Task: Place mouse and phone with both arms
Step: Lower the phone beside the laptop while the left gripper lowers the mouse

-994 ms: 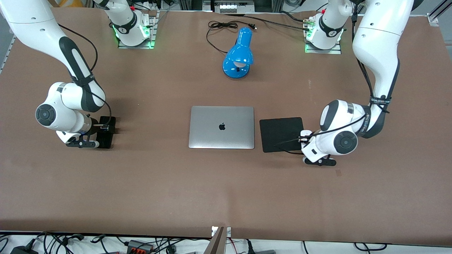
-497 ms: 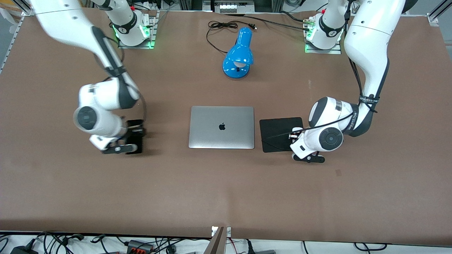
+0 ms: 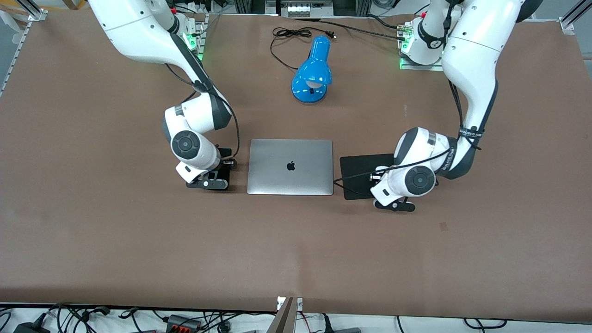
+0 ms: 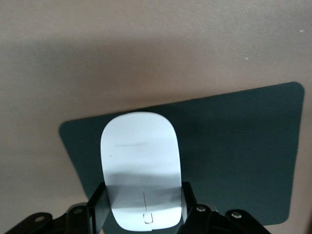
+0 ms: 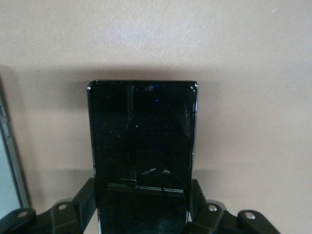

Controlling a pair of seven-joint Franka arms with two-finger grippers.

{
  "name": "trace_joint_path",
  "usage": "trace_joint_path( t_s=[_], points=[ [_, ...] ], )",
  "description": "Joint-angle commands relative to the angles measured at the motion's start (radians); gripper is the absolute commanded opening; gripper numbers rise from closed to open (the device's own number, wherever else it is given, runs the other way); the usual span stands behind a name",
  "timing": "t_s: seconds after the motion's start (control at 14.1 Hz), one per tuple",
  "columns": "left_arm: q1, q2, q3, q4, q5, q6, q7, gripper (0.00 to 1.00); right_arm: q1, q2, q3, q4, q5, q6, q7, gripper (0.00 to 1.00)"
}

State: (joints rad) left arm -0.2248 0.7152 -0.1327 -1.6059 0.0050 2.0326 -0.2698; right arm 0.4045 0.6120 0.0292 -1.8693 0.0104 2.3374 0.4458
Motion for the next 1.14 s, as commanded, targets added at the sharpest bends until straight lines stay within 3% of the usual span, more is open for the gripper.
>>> trace_joint_path(
  t_s=[0.0, 0.07, 0.14, 0.28, 0.43, 0.57, 0.64, 0.71, 1.06],
  points=[
    [-0.010, -0.007, 0.001, -0.011, 0.010, 0.012, -0.028, 0.41, 0.036, 0.015, 0.003, 0.001, 0.014, 0.037, 0.045, 0.22],
    [-0.010, -0.007, 0.001, -0.011, 0.010, 0.012, -0.028, 0.41, 0.046, 0.015, 0.003, 0.001, 0.014, 0.037, 0.044, 0.22],
    [-0.010, -0.002, 0.001, -0.011, 0.010, 0.012, -0.028, 0.49, 0.045, 0.015, 0.003, 0.001, 0.013, 0.037, 0.040, 0.22],
    [-0.007, 0.001, -0.001, -0.009, 0.010, 0.011, -0.029, 0.77, 0.039, 0.015, 0.002, -0.002, 0.006, 0.036, 0.028, 0.22],
    [-0.004, 0.001, -0.001, -0.011, 0.010, 0.011, -0.028, 0.77, 0.043, 0.015, 0.000, -0.004, -0.007, 0.033, 0.013, 0.22],
    [0.001, 0.000, -0.001, -0.003, 0.010, 0.002, -0.028, 0.97, 0.039, 0.015, -0.002, -0.004, -0.007, 0.033, -0.019, 0.22],
    [0.008, -0.003, 0.001, 0.006, 0.010, -0.002, -0.019, 1.00, 0.034, 0.015, -0.002, -0.004, -0.006, 0.031, -0.012, 0.48],
    [0.027, -0.011, 0.001, 0.009, 0.016, -0.003, -0.019, 1.00, 0.031, 0.012, -0.002, -0.002, -0.003, 0.030, 0.000, 0.99],
    [0.111, -0.147, 0.010, 0.038, 0.021, -0.135, -0.014, 1.00, 0.030, -0.142, -0.032, 0.036, -0.006, -0.045, -0.007, 1.00]
  ],
)
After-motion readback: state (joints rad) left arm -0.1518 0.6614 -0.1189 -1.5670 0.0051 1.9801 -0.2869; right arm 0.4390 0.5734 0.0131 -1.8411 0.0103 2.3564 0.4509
